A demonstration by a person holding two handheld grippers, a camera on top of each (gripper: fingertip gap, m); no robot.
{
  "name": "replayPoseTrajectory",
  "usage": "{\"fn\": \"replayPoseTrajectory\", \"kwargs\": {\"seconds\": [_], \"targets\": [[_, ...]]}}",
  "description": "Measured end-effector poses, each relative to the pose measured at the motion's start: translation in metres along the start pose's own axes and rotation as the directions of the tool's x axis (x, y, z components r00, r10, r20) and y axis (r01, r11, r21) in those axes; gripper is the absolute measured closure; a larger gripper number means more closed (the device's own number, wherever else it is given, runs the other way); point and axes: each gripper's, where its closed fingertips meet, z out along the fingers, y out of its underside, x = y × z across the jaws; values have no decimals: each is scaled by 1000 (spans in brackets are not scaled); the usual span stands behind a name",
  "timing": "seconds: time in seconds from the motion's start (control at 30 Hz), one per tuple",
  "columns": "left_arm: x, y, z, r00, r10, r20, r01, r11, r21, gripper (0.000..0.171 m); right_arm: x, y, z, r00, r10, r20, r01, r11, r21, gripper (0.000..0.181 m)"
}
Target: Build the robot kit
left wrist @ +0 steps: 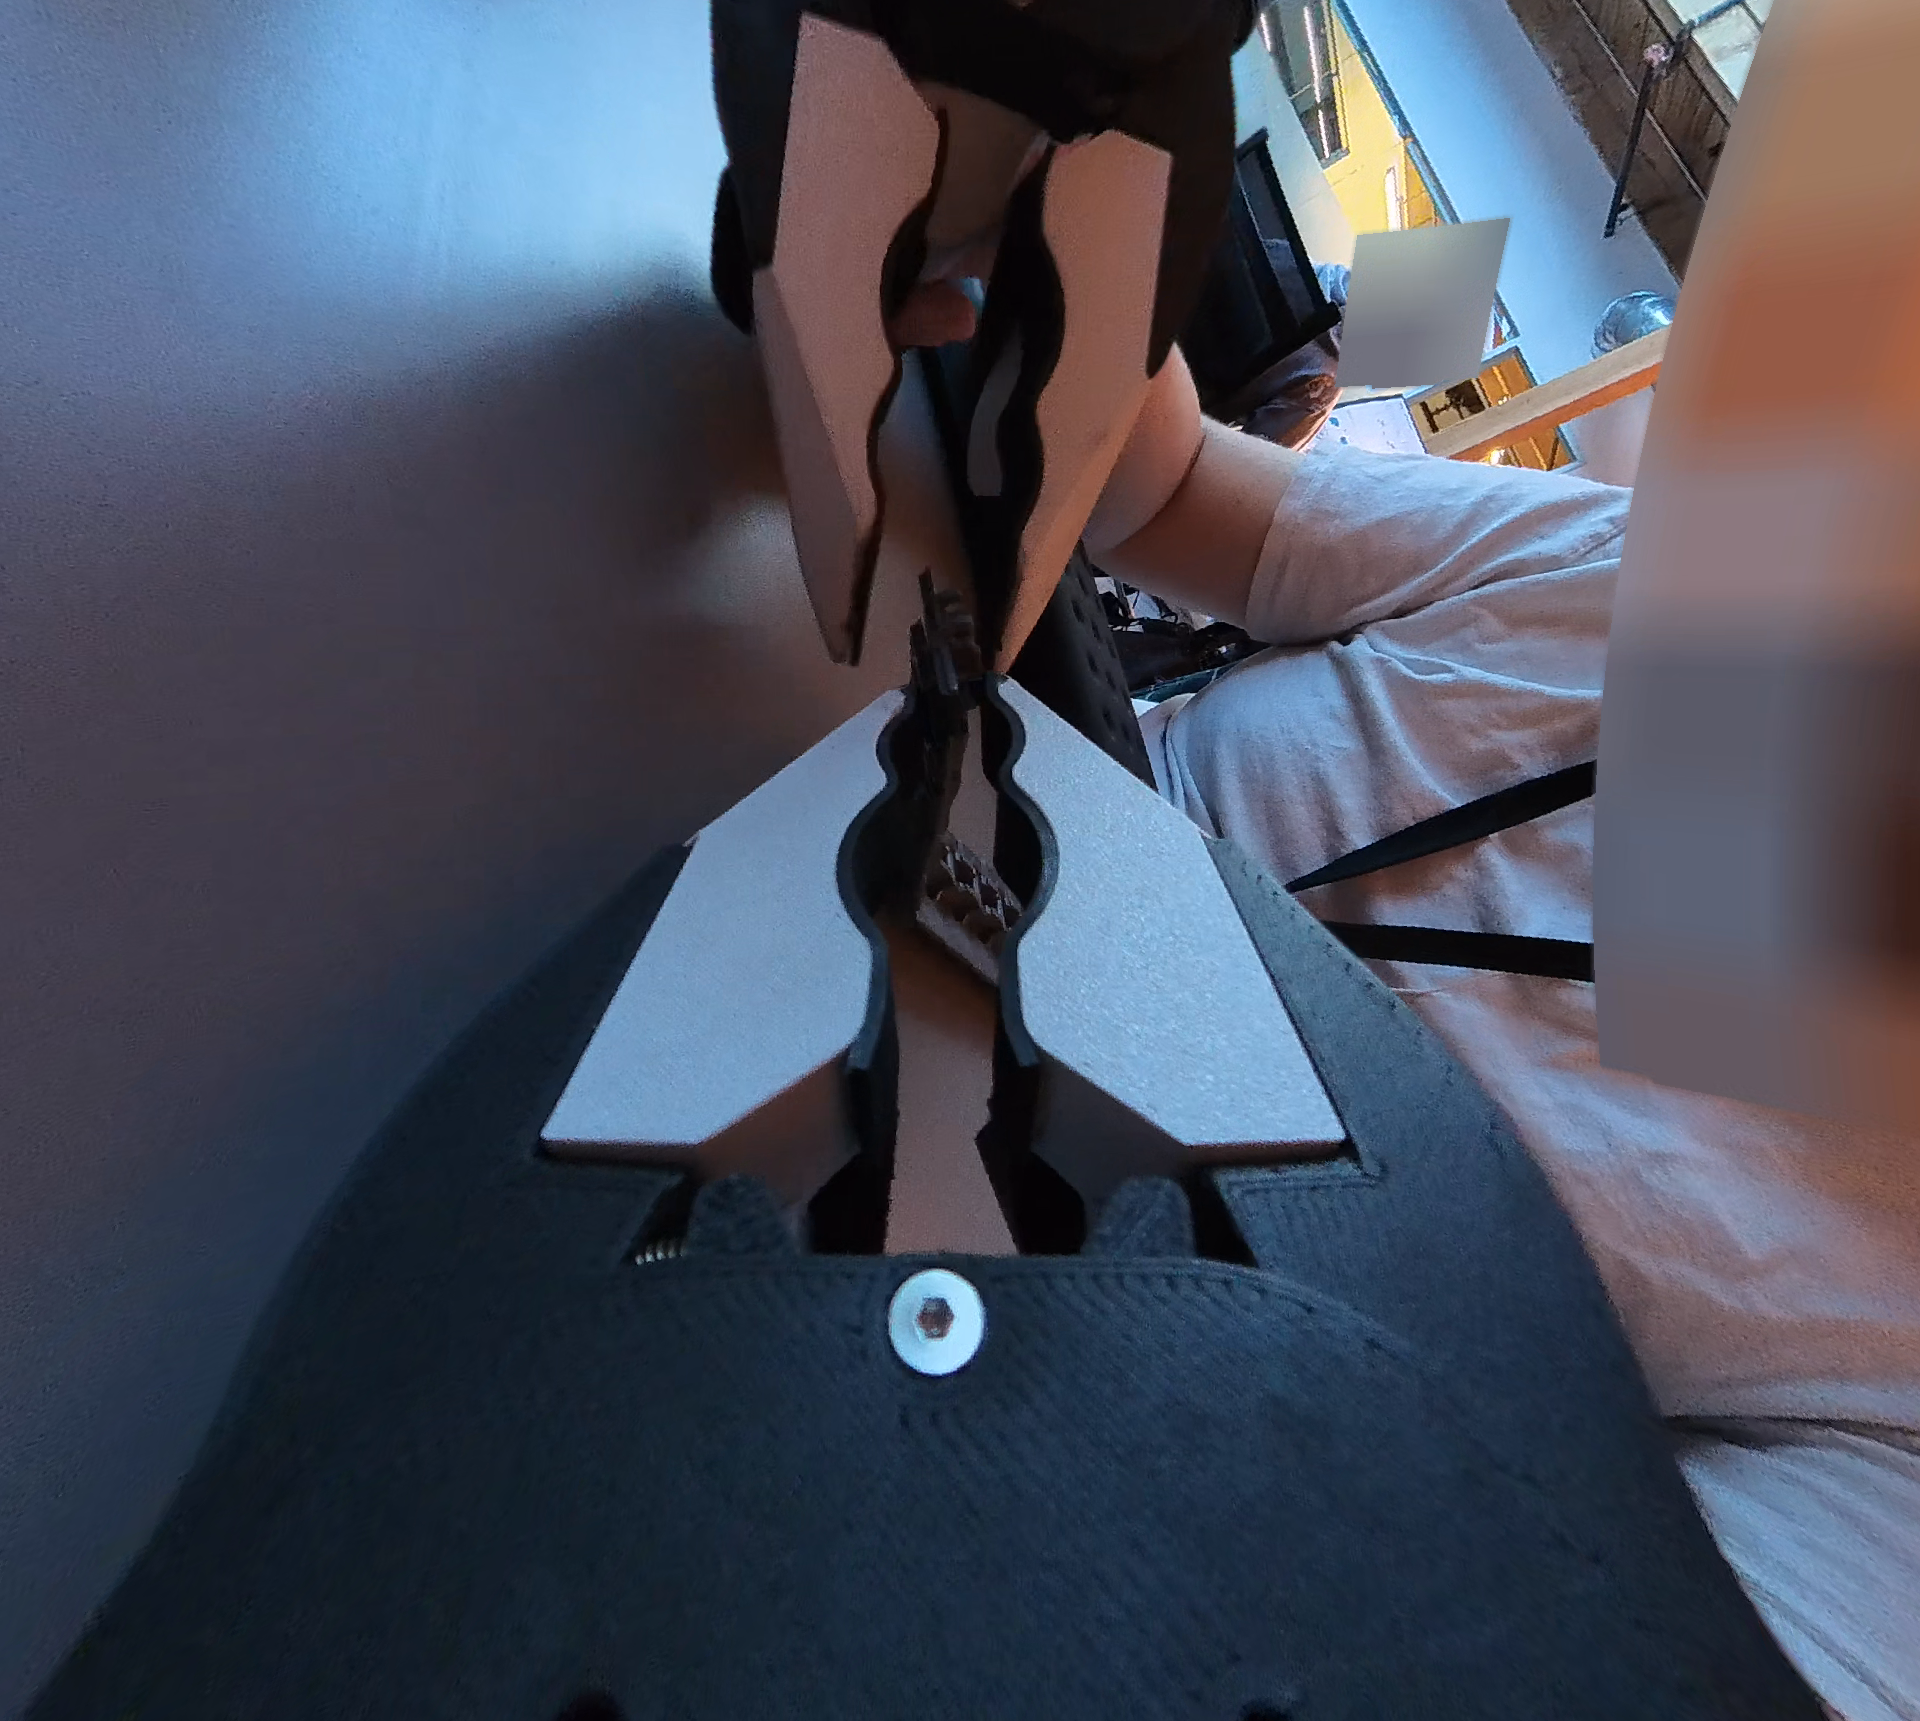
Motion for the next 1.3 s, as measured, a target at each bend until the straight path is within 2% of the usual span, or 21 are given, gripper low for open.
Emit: {"fn": "replayPoseTrajectory", "kwargs": {"seconds": [0.07, 0.27, 0.43, 0.53, 0.9, 1.07, 1.2, 1.3], "targets": [[1, 1, 0, 1000, 16, 1, -16, 1000, -1, 163, -7, 1, 1, 997, 27, 74, -27, 1000, 0, 173], [3, 2, 0, 998, 57, 11, -57, 998, -4, 164, -12, -1, 2, 978, 103, 181, -109, 994, 24, 173], [0, 2, -1, 996, 80, 41, -79, 997, -11, 164, -10, -1, 3, 974, 126, 189, -135, 990, 33, 174], [0, 3, -1, 995, 87, 52, -86, 996, -12, 164, -9, -1, 3, 974, 132, 187, -140, 990, 31, 174], [-1, 4, -1, 971, 198, 136, -196, 980, -26, 165, -9, 0, 6, 996, -13, 87, 10, 999, 35, 175], [-11, 12, 0, 921, 308, 239, -286, 950, -124, 165, -2, 8, 12, 995, -98, -26, 97, 995, -32, 175], [-9, 13, 1, 929, 299, 219, -278, 953, -118, 165, -4, 8, 13, 995, -94, -11, 94, 995, -27, 175], [-5, 9, -1, 970, 193, 147, -186, 981, -59, 164, -5, 5, 10, 995, -96, -11, 96, 995, -6, 175]]}}
